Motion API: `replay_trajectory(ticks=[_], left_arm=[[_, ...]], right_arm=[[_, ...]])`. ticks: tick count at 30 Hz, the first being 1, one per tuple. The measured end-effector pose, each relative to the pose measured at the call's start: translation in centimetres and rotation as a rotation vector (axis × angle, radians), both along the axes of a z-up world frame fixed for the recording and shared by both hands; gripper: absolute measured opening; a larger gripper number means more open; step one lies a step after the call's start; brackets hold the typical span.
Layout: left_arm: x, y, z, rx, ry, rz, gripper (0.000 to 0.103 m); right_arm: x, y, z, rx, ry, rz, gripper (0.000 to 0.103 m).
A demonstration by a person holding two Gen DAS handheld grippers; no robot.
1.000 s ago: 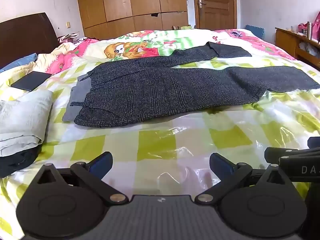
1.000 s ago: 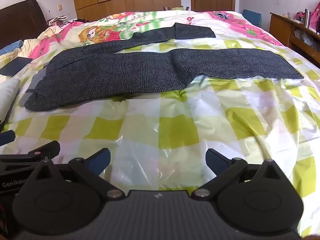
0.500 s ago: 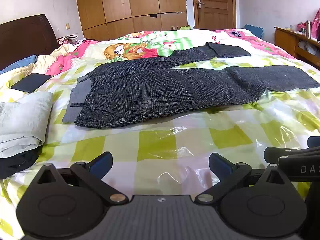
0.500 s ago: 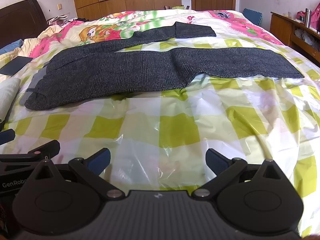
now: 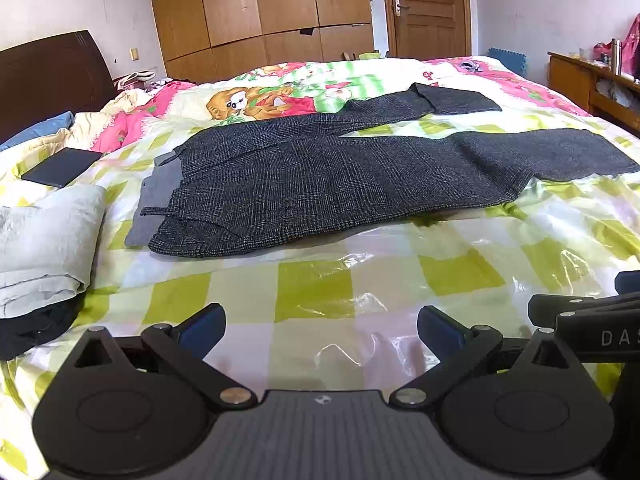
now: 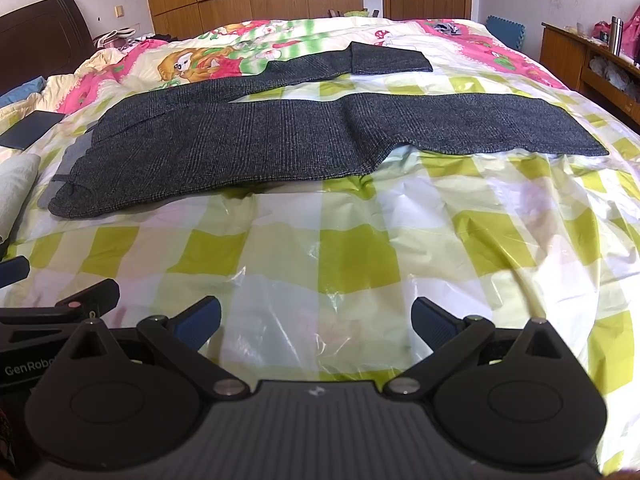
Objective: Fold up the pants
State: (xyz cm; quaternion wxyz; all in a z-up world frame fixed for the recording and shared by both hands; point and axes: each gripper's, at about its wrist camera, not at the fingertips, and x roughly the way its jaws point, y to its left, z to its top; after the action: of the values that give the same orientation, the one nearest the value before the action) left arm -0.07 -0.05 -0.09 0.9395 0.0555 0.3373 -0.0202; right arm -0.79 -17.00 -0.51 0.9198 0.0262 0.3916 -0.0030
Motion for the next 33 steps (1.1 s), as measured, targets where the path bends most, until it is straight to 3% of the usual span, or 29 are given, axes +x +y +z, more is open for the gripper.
replay_trajectory(ticks=[33], left_arm=[[-0.12, -0.01, 0.04, 0.011, -0.006, -0.005, 0.103]], right_arm=[[0.25, -0.03, -0.35, -0.002, 0.006, 0.002, 0.101]])
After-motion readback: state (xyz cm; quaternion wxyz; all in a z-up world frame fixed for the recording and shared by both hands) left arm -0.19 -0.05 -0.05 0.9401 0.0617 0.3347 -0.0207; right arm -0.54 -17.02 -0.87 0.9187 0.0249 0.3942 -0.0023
